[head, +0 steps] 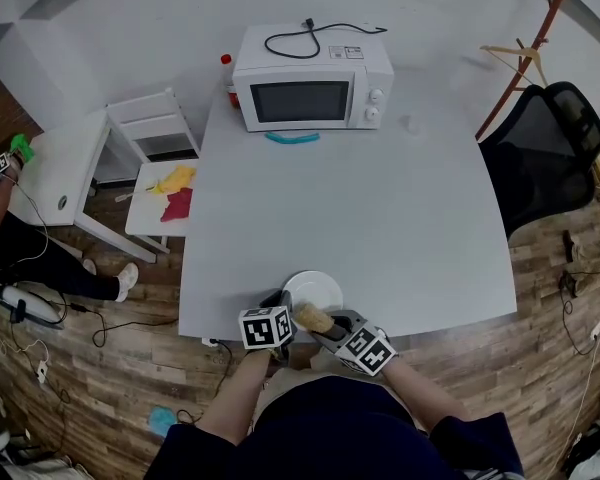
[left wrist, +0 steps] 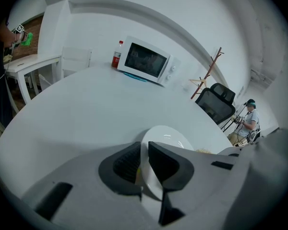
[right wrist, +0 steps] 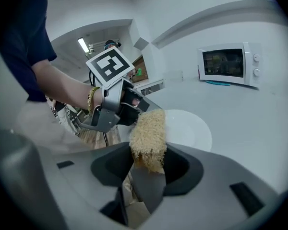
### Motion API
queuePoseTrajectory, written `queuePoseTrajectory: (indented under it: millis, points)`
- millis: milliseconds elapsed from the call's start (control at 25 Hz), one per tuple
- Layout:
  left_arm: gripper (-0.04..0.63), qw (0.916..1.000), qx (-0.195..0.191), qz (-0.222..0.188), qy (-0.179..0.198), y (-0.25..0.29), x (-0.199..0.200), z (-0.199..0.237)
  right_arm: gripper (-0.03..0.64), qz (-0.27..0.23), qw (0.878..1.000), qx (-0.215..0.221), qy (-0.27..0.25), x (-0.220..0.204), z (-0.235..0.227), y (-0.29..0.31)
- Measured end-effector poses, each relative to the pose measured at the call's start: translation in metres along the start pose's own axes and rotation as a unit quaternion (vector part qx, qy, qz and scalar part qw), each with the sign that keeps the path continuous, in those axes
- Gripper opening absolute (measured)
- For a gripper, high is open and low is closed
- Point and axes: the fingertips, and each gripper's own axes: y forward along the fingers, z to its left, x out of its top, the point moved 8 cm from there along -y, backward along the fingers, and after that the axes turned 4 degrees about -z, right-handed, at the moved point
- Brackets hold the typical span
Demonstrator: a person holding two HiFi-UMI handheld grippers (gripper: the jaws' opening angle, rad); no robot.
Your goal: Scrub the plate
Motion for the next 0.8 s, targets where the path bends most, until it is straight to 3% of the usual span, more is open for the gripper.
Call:
queuePoseTrajectory:
  millis: [440, 800]
  points:
    - [0.052, 0.9999, 0.006, -0.003, -0.008, -0.001, -0.007, 0.003, 0.176, -0.043, 0.997, -0.067, 0.025, 0.01, -0.007, -0.023]
    - [0.056, 0.9994, 0.035, -0.005, 0.002, -0.002, -0.009, 0.002, 0.176, -0.071, 0.992, -0.098, 0.043, 0.017, -0.005, -0.051]
